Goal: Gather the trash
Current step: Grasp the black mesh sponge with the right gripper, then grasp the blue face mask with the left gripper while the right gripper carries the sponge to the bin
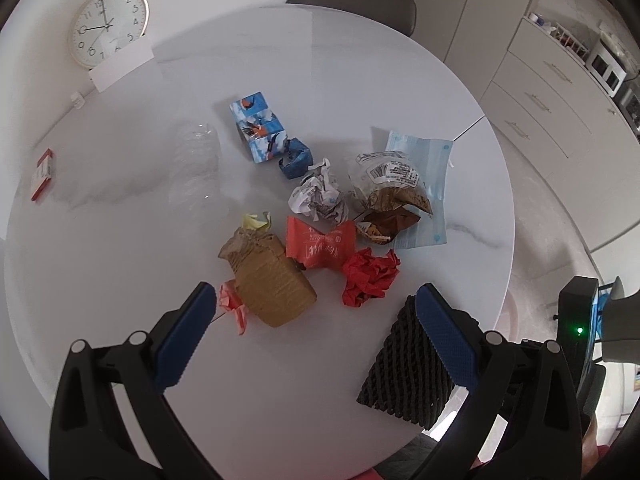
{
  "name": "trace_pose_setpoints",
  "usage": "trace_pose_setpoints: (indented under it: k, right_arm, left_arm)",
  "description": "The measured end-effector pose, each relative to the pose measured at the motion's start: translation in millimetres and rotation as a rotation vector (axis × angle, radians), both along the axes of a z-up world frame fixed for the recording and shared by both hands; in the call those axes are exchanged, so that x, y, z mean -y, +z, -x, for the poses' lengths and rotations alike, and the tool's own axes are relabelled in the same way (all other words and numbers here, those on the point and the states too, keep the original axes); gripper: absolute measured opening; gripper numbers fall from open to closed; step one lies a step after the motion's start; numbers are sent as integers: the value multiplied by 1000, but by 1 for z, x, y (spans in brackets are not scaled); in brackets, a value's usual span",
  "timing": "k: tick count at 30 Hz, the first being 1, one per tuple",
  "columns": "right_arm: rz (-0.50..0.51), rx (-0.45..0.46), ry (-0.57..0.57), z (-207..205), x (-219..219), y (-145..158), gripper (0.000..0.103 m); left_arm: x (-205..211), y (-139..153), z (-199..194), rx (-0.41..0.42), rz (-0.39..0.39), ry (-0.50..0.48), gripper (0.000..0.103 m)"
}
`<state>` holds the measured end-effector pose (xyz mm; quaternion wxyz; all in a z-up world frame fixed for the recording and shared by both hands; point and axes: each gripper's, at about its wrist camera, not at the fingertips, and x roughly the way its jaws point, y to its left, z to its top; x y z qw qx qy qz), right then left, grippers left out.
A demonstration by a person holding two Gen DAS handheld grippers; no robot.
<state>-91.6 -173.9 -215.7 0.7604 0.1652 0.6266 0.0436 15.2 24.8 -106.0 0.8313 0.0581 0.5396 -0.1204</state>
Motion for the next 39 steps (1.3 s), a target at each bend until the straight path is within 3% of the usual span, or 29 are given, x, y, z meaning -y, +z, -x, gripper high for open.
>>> trace_pose_setpoints:
  k: [1, 10, 13, 17, 21, 26, 29, 31, 33, 34, 39]
  right_arm:
    - [-3, 7, -5, 1, 0, 2, 12]
    - [-33, 93, -80, 2, 15, 22, 10]
    - [-28, 131, -117, 7, 27, 35, 10]
    - [6, 183, -184, 14, 55, 52, 10]
    - [30, 216, -265, 28, 87, 61, 10]
    - [45, 222, -346, 52, 120, 58, 10]
    - [39, 215, -381, 61, 134, 51, 11]
    - [33, 211, -401, 66, 146, 47, 10]
    - [32, 209, -411, 69, 154, 45, 10]
    - [35, 209, -415, 70, 156, 45, 11]
    - [40, 214, -441, 78, 175, 47, 10]
  left_arm:
    - [2, -1, -2, -3, 2, -9, 95]
    - [49, -2, -13, 31, -9, -177, 95]
    - [84, -5, -25, 35, -4, -258, 95]
    - [133, -17, -50, 16, -21, -295, 95]
    - [183, -35, -81, 6, -106, -282, 91]
    - [224, -67, -107, -43, -250, -277, 73]
    - [235, -90, -117, -93, -310, -265, 52]
    - [238, -102, -123, -120, -337, -256, 27]
    - [237, -109, -127, -141, -335, -244, 11]
    - [237, -111, -130, -148, -324, -237, 8]
    - [224, -91, -138, -148, -190, -202, 2]
